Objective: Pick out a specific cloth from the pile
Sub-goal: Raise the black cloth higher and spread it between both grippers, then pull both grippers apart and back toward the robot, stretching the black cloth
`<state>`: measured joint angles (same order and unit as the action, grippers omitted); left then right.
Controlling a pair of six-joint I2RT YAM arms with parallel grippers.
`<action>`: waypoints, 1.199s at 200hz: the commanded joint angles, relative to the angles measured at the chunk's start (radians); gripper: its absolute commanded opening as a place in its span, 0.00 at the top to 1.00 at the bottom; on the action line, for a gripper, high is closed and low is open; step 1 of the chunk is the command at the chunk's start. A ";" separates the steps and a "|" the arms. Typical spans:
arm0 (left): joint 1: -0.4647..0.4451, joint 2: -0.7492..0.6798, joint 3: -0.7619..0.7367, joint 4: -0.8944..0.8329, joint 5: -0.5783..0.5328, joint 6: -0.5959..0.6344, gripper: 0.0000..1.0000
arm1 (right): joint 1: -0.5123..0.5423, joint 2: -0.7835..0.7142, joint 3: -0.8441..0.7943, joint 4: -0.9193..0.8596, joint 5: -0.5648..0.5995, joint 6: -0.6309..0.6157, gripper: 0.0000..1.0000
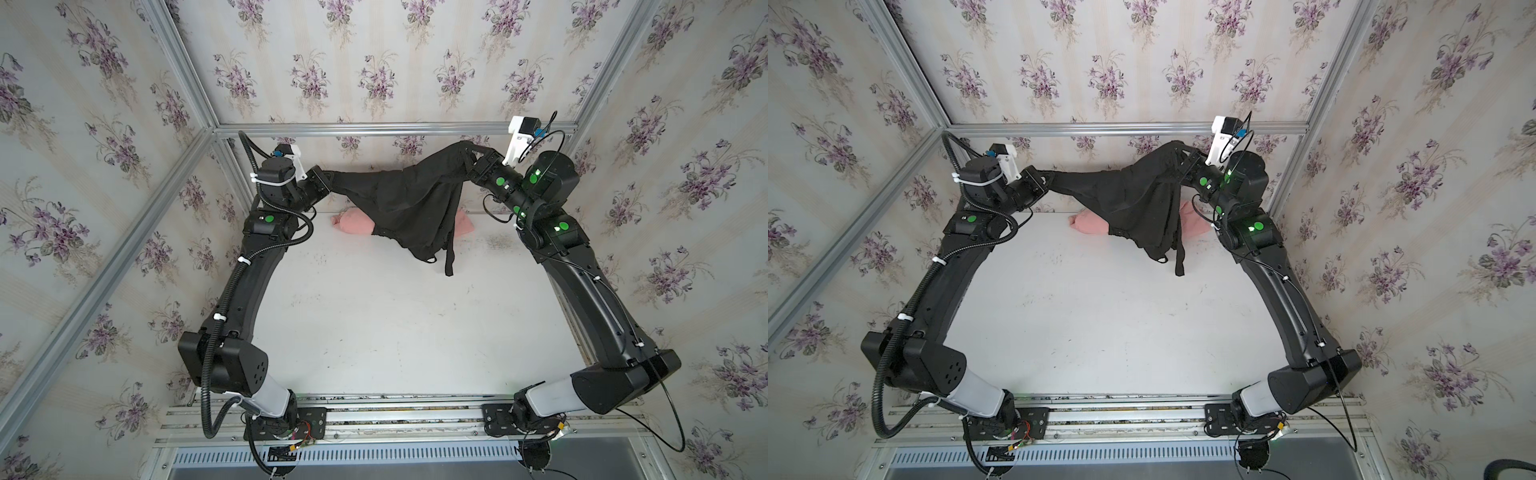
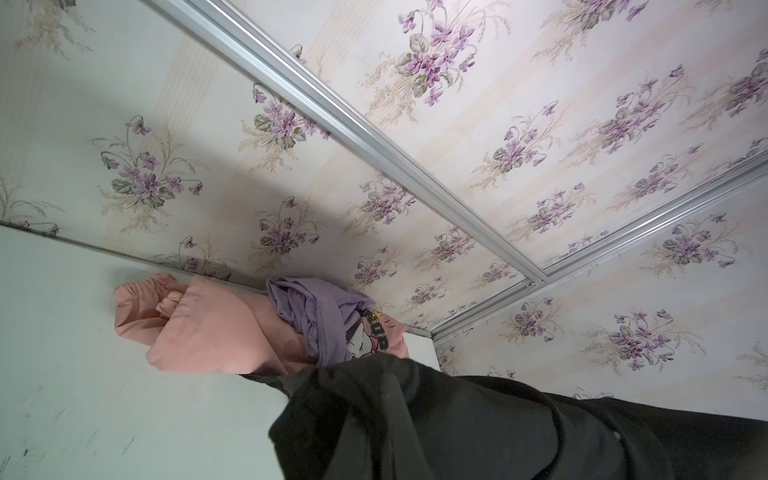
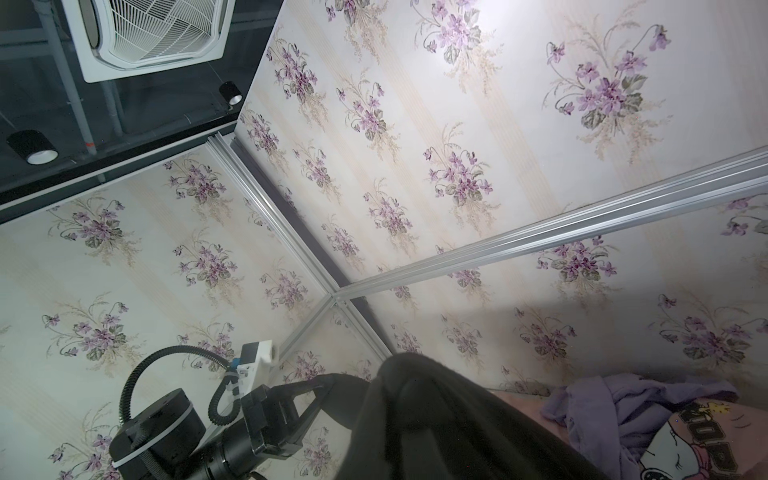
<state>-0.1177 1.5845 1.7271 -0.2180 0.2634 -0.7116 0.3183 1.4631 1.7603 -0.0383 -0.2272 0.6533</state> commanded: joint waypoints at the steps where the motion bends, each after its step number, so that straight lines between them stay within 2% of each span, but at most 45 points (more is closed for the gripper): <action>1: 0.001 -0.004 0.022 0.023 0.001 0.004 0.97 | 0.000 -0.012 0.030 0.051 0.020 -0.023 0.95; 72: -0.009 -0.051 0.043 0.023 0.004 0.018 0.97 | -0.003 -0.042 0.007 0.061 0.059 -0.031 0.95; 240: -0.010 -0.190 0.108 0.023 -0.023 0.045 0.96 | -0.005 -0.096 0.011 0.032 0.068 -0.040 0.95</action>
<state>-0.1272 1.4101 1.8153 -0.2253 0.2569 -0.6842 0.3157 1.3785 1.7527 -0.0498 -0.1715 0.6277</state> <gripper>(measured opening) 0.069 0.087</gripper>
